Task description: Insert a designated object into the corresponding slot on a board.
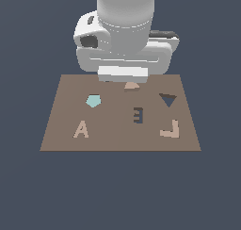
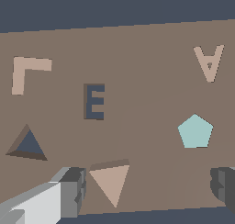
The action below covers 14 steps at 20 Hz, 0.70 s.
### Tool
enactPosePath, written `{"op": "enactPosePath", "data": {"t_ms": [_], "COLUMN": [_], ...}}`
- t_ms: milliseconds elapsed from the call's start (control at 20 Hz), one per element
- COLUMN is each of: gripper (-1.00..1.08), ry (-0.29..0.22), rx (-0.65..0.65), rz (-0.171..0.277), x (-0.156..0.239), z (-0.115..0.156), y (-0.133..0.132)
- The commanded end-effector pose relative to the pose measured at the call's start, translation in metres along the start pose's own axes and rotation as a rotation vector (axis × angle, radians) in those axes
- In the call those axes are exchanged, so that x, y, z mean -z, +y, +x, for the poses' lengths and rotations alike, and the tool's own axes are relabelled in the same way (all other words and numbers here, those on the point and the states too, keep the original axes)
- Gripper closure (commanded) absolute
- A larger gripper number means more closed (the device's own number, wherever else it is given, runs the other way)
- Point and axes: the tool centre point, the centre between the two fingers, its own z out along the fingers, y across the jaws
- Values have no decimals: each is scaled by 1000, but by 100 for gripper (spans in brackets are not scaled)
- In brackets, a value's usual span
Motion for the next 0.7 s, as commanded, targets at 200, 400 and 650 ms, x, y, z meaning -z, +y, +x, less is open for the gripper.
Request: {"op": "enactPosePath", "data": {"t_ms": [200,400,650], "gripper": [-92,-92,-92], "ry": [4,7,11], "rx": [-98,-174,-245], "rz": [0,0,1], "x": [-30,-53,-75], "z": [-23,-39,-53], "y": [-9,-18,-28]}}
